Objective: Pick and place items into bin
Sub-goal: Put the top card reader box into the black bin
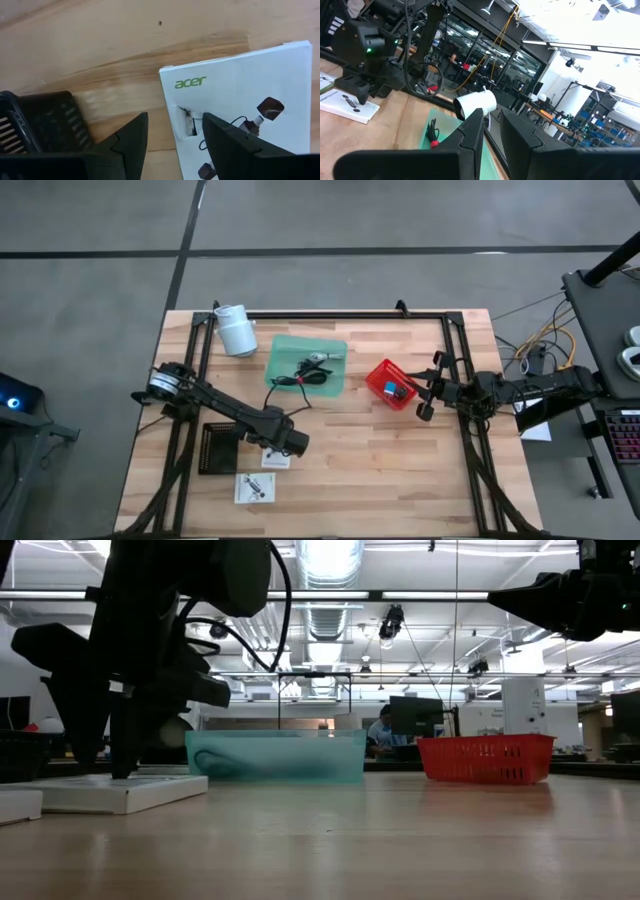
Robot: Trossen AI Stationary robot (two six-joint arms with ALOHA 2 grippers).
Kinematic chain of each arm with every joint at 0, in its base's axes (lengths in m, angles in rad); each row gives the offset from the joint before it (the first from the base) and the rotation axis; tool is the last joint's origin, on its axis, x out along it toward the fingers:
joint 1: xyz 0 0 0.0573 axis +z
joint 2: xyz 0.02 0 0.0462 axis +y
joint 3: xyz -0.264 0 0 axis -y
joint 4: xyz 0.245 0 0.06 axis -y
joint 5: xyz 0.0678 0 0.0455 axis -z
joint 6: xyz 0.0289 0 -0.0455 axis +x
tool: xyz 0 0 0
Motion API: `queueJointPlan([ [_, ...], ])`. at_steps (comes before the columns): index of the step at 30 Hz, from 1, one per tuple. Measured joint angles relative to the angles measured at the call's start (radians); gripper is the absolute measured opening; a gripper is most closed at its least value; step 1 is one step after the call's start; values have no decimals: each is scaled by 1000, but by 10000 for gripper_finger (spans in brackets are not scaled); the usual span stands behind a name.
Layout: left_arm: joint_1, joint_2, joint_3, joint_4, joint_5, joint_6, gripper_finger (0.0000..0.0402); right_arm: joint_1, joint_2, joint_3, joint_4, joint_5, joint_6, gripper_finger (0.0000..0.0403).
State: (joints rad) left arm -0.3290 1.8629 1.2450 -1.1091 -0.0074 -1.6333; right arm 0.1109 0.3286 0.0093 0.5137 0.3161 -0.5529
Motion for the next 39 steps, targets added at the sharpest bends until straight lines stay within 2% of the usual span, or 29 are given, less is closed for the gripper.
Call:
queueJointPlan([
  [12,2,-16,16,-6,17,24,173,0,0,0,0,0,0,52],
  [18,2,-16,7,-7,58,19,173,0,0,0,0,0,0,52],
  [32,2,-15,-26,-6,58,16,173,0,0,0,0,0,0,52],
  [39,7,-16,-73,63,56,14,173,0,0,0,0,0,0,52],
])
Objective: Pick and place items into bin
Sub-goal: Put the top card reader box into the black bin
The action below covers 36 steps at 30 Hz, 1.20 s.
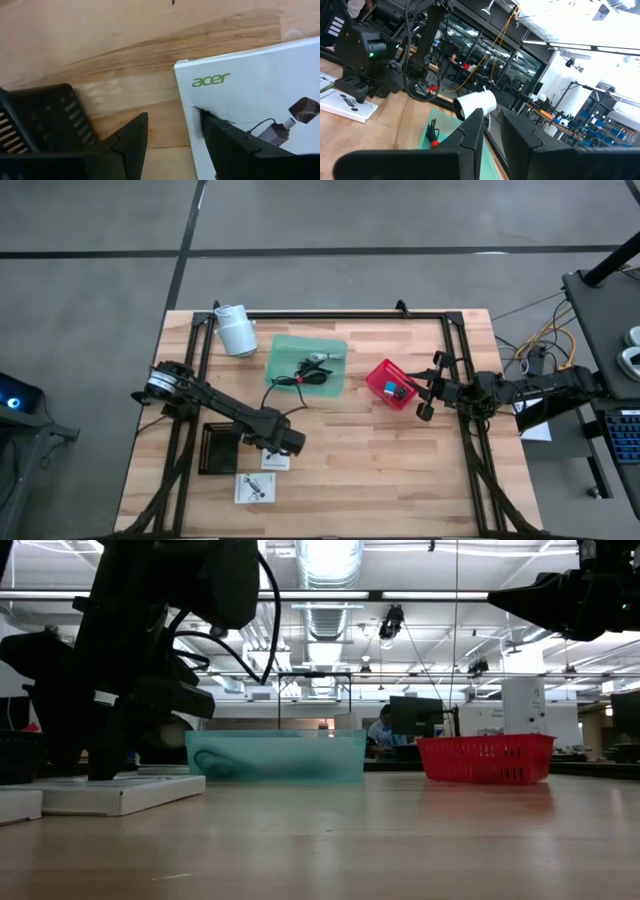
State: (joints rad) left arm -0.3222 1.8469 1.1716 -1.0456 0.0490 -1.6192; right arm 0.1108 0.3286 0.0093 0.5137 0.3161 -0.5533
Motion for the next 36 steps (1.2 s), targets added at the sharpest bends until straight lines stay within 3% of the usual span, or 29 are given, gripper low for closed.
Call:
queueJointPlan([
  [9,2,-1,-11,17,1,2,162,0,0,0,0,0,0,52],
  [23,8,2,-15,43,13,90,12,0,0,0,0,0,0,52],
  [36,28,2,-11,47,4,170,1,0,0,0,0,0,-8,52],
])
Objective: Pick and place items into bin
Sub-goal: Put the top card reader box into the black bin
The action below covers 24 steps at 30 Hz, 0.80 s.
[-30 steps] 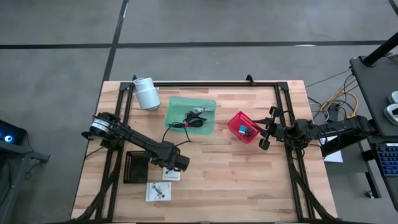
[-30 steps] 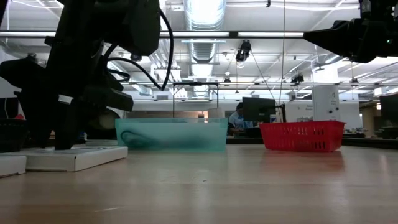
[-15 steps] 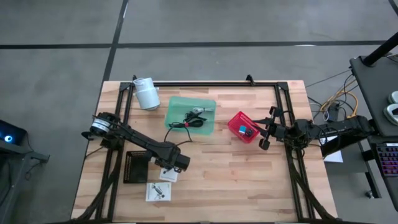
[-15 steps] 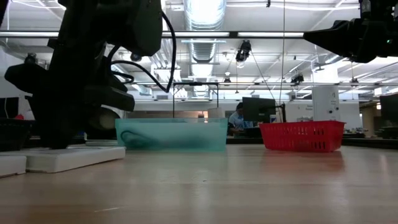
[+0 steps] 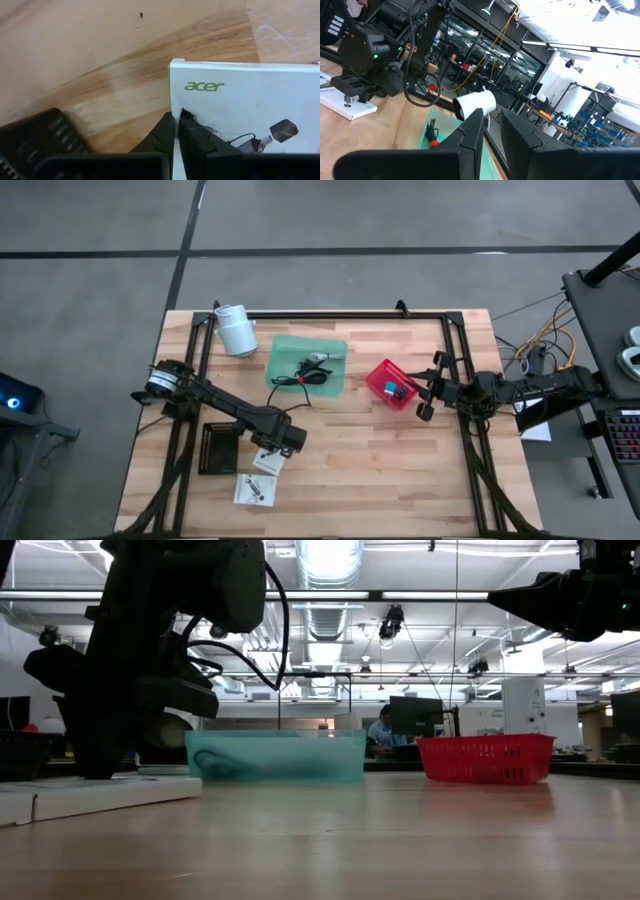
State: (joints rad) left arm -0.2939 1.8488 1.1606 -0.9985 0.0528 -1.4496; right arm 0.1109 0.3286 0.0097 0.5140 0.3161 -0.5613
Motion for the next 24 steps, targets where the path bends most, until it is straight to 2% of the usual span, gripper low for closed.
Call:
queueJointPlan([
  [16,20,-143,37,-17,-45,-28,0,0,1,0,0,-1,1,52],
  [24,17,-223,38,-146,-47,-137,0,0,1,0,-1,-2,0,52],
])
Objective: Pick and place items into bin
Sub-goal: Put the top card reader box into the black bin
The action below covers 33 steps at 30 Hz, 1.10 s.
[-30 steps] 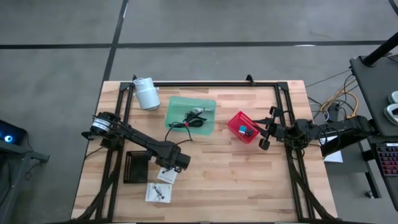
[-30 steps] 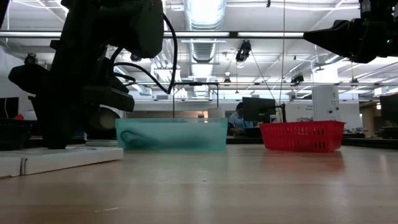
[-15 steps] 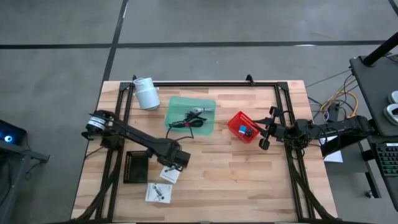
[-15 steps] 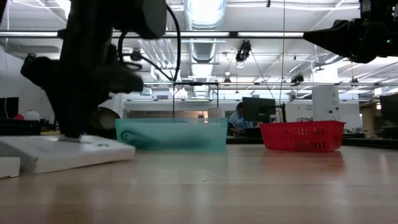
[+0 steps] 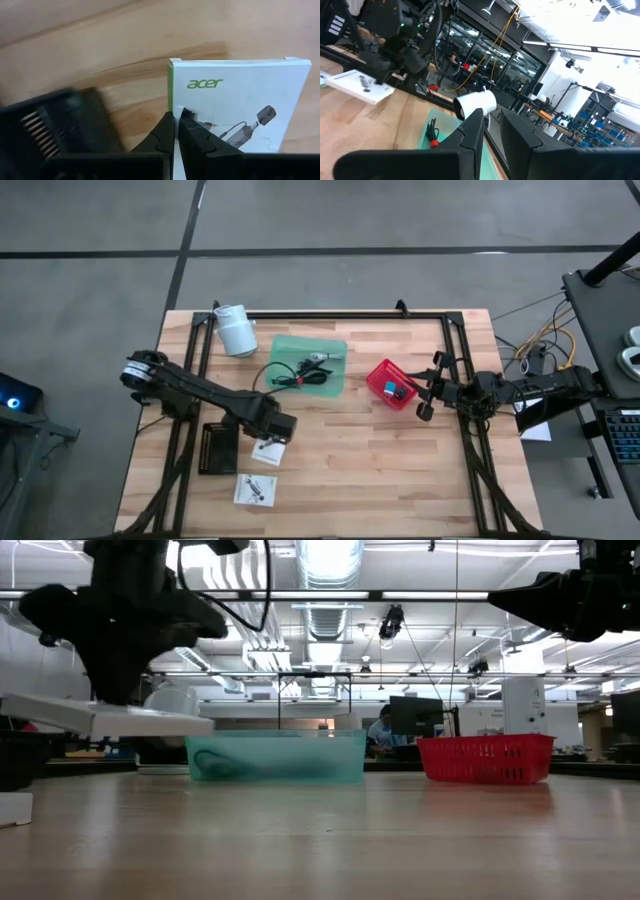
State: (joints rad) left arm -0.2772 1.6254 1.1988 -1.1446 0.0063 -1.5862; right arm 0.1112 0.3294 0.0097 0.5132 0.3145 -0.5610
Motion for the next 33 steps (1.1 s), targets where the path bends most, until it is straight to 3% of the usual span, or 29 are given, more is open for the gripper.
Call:
queueJointPlan([
  [11,-31,-134,-8,-144,-2,-126,0,0,0,0,-1,1,0,52],
  [27,-147,-162,-11,-428,88,-359,0,0,0,0,-1,1,4,52],
  [33,-182,-173,-32,-427,111,-408,0,0,0,0,-1,1,4,52],
])
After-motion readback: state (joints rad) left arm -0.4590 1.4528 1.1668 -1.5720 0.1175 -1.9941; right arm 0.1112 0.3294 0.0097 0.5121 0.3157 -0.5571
